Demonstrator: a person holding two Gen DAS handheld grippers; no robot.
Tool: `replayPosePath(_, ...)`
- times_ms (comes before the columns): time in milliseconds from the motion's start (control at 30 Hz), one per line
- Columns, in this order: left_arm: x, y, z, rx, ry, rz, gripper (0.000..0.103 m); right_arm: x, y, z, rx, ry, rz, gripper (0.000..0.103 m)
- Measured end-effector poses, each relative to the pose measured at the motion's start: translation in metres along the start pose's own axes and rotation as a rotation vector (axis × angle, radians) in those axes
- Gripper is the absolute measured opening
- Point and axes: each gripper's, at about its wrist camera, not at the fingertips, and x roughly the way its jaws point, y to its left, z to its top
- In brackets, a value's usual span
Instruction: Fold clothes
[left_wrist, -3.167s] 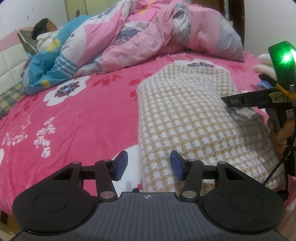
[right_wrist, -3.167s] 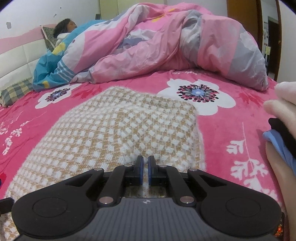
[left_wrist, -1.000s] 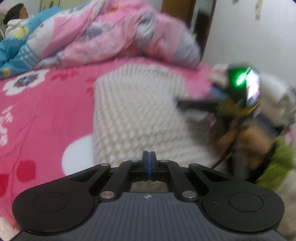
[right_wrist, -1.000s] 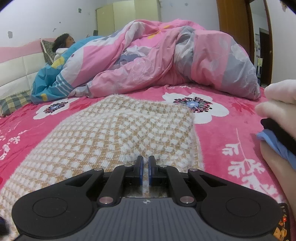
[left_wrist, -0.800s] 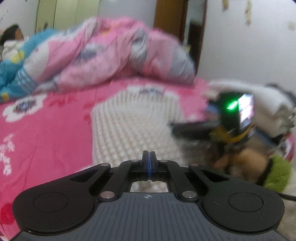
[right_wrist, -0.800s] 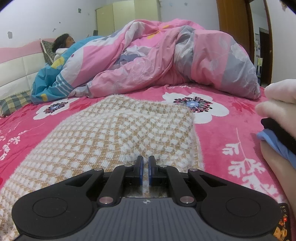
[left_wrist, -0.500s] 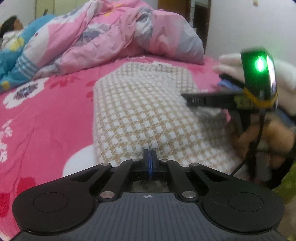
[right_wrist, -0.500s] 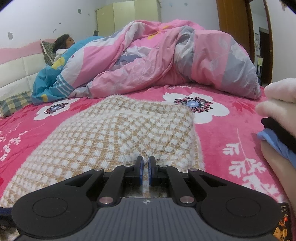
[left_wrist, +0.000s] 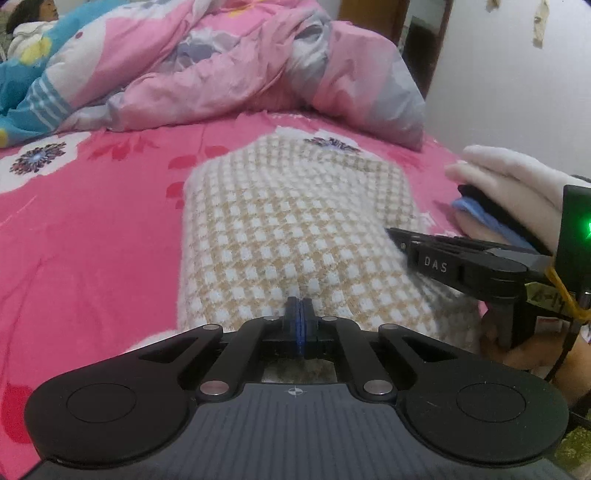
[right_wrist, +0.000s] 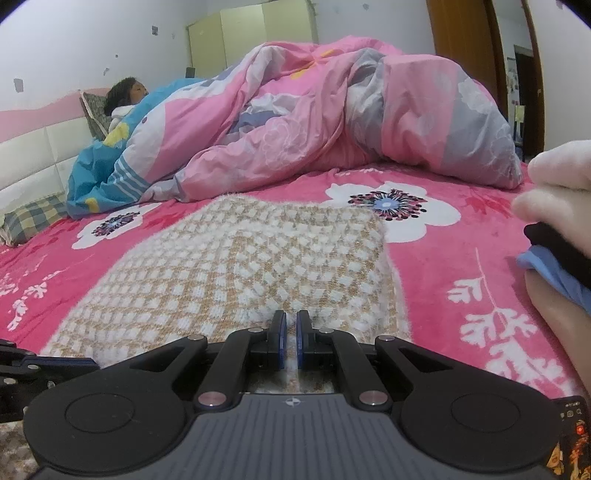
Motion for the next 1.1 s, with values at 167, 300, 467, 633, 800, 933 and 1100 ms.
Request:
replayPosePath(167,-0.023,-0.012,0.019,0.033,-0.076,-0.028,0.002,0.000,-0.007,0.000,0.034,-0.002,0.024,0.004)
replayPosePath(300,-0.009,-0.023,0.040,0.092,-0.118,0.011,0.002,0.001,-0.011,-0.001,0.052,0.000,0.037,0.004)
replayPosePath(467,0.048,-0.015,0.043,0.079,0.026,0.116,0.002,0.003,-0.013,0.000,0.066,0.008,0.049,0.004)
replayPosePath(633,0.049,-0.019,0.046,0.091,0.045,0.150,0.001,0.001,-0.014,0.028,0.064,0.090,0.076,0.013)
replayPosePath(800,0.049,-0.025,0.044,0.116,0.045,0.176,0.001,0.003,0.003,0.071,-0.002,0.033,0.085,0.031)
replayPosePath(933,0.051,-0.028,0.044,0.128,0.048,0.186,0.001,0.030,0.006,0.066,-0.017,0.089,0.068,0.030)
replayPosePath(1100,0.050,-0.026,0.048,0.119,0.053,0.183,0.001,0.062,0.007,0.055,-0.027,0.159,0.051,0.031)
